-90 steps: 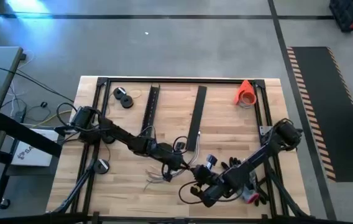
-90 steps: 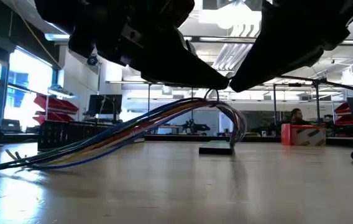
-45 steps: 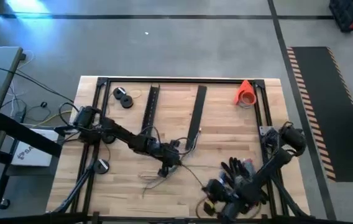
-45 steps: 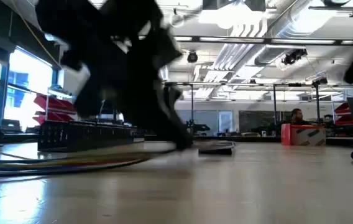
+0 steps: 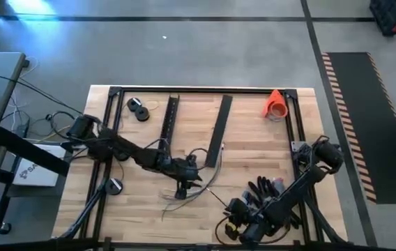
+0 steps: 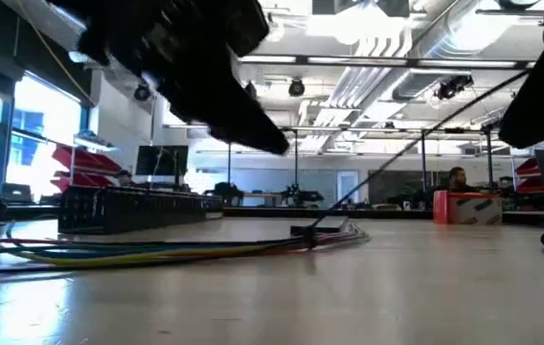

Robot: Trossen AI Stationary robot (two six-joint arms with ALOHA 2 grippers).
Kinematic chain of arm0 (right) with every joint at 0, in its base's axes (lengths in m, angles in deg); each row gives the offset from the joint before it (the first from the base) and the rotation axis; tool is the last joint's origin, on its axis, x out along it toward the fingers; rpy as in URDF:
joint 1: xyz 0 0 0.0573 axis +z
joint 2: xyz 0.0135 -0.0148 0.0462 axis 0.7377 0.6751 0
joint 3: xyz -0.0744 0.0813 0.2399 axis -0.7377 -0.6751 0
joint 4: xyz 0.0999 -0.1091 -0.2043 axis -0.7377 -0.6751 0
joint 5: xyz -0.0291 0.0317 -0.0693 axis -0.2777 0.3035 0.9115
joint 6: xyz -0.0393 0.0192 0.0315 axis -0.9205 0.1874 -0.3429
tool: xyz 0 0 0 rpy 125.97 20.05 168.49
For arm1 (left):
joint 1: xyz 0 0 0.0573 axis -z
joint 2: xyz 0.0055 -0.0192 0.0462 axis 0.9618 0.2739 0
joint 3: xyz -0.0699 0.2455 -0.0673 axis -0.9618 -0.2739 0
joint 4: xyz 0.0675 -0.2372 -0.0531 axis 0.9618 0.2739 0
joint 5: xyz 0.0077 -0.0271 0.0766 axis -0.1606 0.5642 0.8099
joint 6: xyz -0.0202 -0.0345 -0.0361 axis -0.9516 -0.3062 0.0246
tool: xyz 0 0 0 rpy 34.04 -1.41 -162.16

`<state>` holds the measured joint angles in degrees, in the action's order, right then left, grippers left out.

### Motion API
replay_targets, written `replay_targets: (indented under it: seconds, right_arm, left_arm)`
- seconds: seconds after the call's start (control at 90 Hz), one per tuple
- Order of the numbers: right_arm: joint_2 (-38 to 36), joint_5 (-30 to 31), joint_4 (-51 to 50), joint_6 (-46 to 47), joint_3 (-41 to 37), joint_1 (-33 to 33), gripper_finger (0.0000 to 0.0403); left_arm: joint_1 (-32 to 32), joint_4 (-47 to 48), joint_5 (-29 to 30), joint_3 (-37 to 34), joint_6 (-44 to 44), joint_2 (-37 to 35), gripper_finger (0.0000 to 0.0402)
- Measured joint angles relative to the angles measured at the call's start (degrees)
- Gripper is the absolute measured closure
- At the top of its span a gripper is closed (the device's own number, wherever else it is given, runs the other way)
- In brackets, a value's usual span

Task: Ziptie cables
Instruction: Put the cable wires to the black cable duct

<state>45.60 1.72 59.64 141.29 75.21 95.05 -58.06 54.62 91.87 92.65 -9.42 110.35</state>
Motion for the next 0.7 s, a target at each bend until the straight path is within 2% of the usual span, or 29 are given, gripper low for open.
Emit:
replay_targets:
  seconds: [0.056, 0.156, 0.244, 0.344, 0.533, 0.7]
  right_arm:
    - [0.00, 0.00, 0.05, 0.00, 0.00, 0.11, 0.0297]
    - [0.00, 0.50, 0.19, -0.10, 0.00, 0.21, 0.0261]
    - [-0.02, 2.86, 0.22, -0.31, 0.00, 0.17, 0.0238]
    - [-0.02, 5.18, 0.33, -1.74, 0.00, 0.04, 0.0224]
    - [-0.02, 6.53, 0.07, -4.93, 0.00, -0.64, 0.0222]
    - [-0.02, 8.13, -1.26, -7.54, 0.00, -1.19, 0.0222]
  left_arm:
    - [0.42, 5.59, 5.45, 0.05, -5.61, -3.10, 0.0283]
    - [-0.11, 19.67, 18.85, -0.01, -16.56, -7.79, 0.0280]
    - [-3.84, 28.53, 24.88, 0.01, -22.10, -10.40, 0.0280]
    - [-10.50, 32.79, 24.55, -0.94, -24.36, -10.26, 0.0279]
    - [-23.88, 31.45, 17.71, -4.44, -22.95, -7.91, 0.0264]
    - [-30.29, 31.04, 12.96, -5.24, -20.18, -4.36, 0.0250]
